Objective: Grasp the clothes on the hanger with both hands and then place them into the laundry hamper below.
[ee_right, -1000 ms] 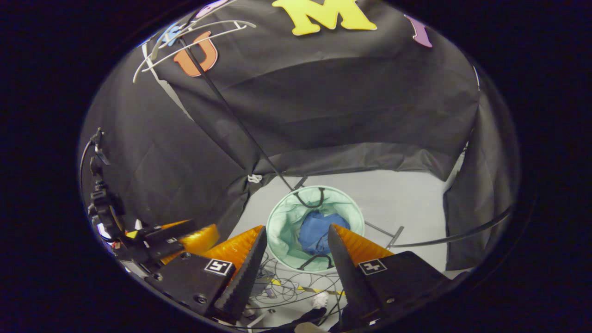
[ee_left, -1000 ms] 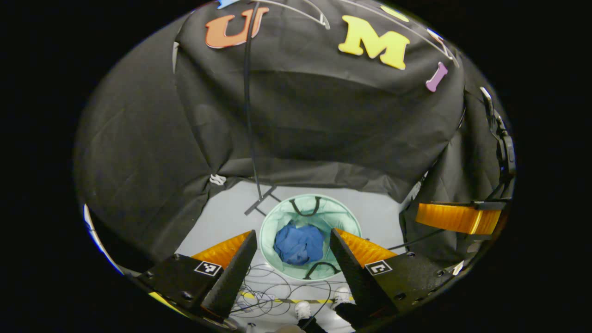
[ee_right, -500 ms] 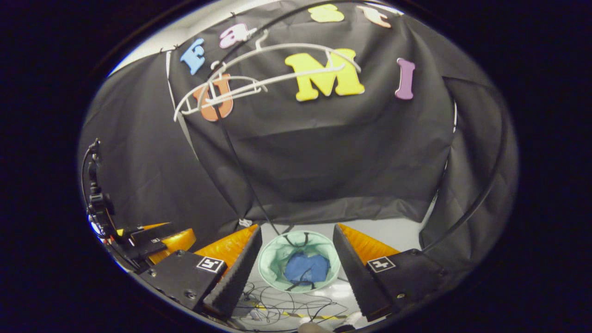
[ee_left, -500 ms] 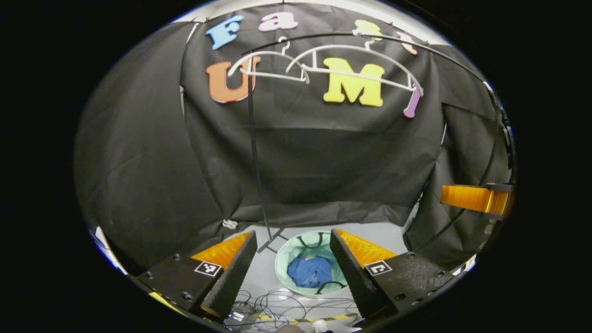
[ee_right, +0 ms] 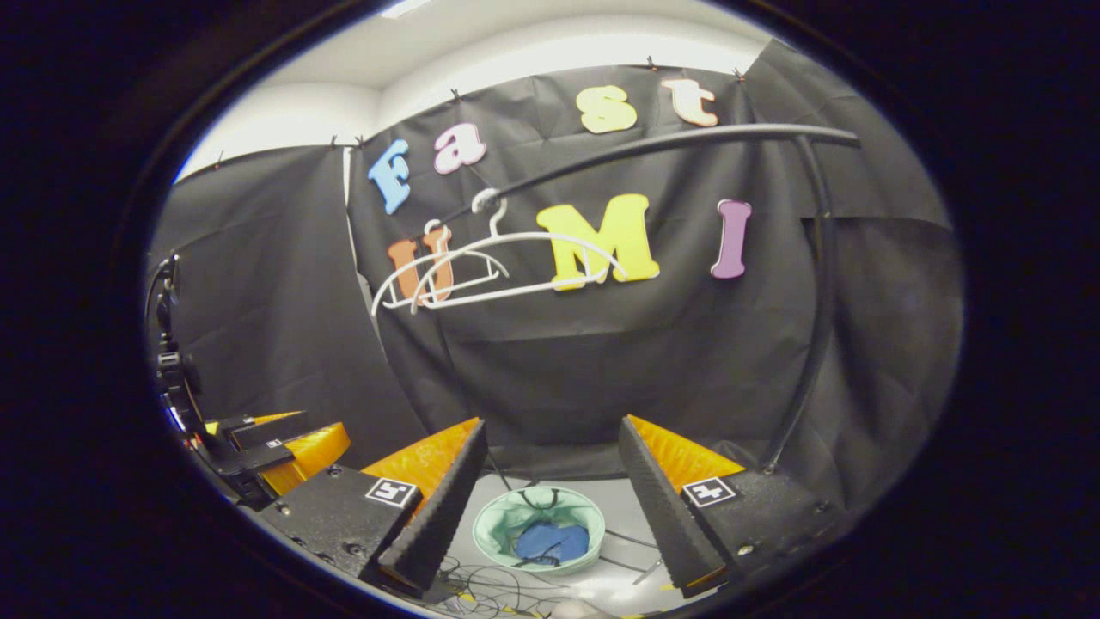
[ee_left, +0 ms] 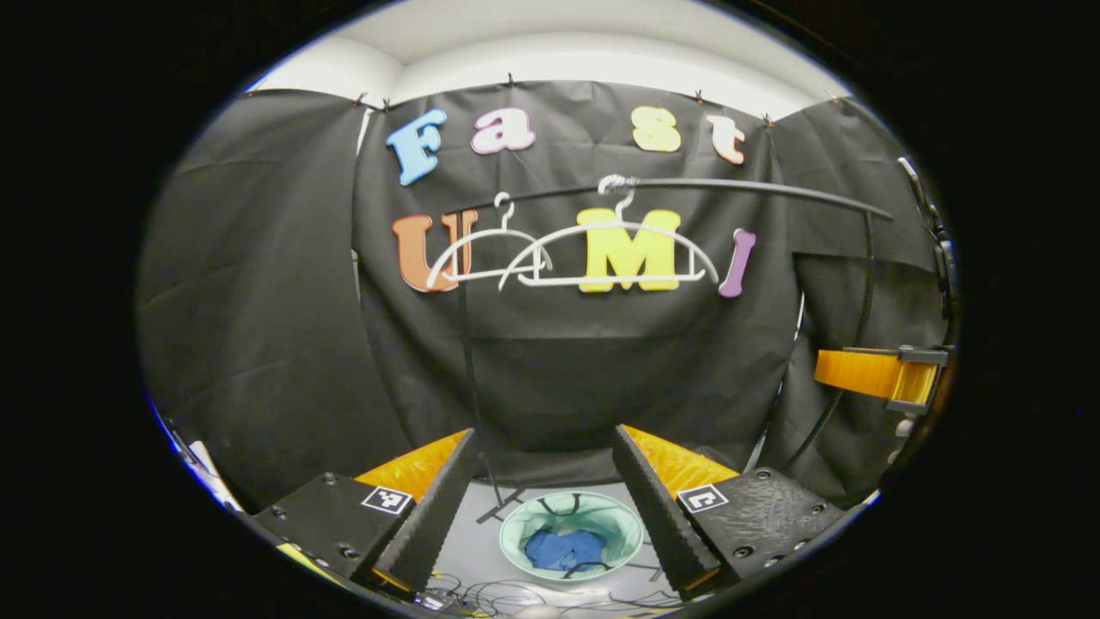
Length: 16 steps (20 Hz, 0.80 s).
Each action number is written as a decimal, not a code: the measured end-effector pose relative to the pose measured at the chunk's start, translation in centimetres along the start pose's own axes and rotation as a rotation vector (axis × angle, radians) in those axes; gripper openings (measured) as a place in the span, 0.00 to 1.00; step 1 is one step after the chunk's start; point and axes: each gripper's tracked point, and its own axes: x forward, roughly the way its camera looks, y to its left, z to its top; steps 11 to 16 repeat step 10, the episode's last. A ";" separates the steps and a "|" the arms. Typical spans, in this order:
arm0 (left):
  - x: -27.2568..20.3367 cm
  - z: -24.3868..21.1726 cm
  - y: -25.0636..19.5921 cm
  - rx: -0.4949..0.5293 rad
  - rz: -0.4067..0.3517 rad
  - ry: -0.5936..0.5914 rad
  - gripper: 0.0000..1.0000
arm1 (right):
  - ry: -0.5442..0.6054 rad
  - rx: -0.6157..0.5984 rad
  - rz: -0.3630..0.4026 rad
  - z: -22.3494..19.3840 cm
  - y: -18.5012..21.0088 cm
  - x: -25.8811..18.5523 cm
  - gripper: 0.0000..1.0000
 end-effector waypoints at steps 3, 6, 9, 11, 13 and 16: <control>-3.7 1.6 -1.8 -0.026 0.053 -0.047 0.97 | -0.093 -0.008 0.047 1.8 -2.1 -4.7 0.98; -7.7 2.6 -1.9 -0.026 0.124 -0.083 0.92 | -0.152 -0.035 0.094 2.4 -3.3 -8.7 0.98; -11.3 3.8 -2.4 -0.019 0.147 -0.126 0.92 | -0.205 -0.025 0.109 3.5 -4.4 -11.9 0.98; -12.2 4.1 -2.4 -0.013 0.150 -0.136 0.92 | -0.217 -0.016 0.115 3.6 -4.5 -12.7 0.98; -12.2 4.1 -2.4 -0.013 0.150 -0.136 0.92 | -0.217 -0.016 0.115 3.6 -4.5 -12.7 0.98; -12.2 4.1 -2.4 -0.013 0.150 -0.136 0.92 | -0.217 -0.016 0.115 3.6 -4.5 -12.7 0.98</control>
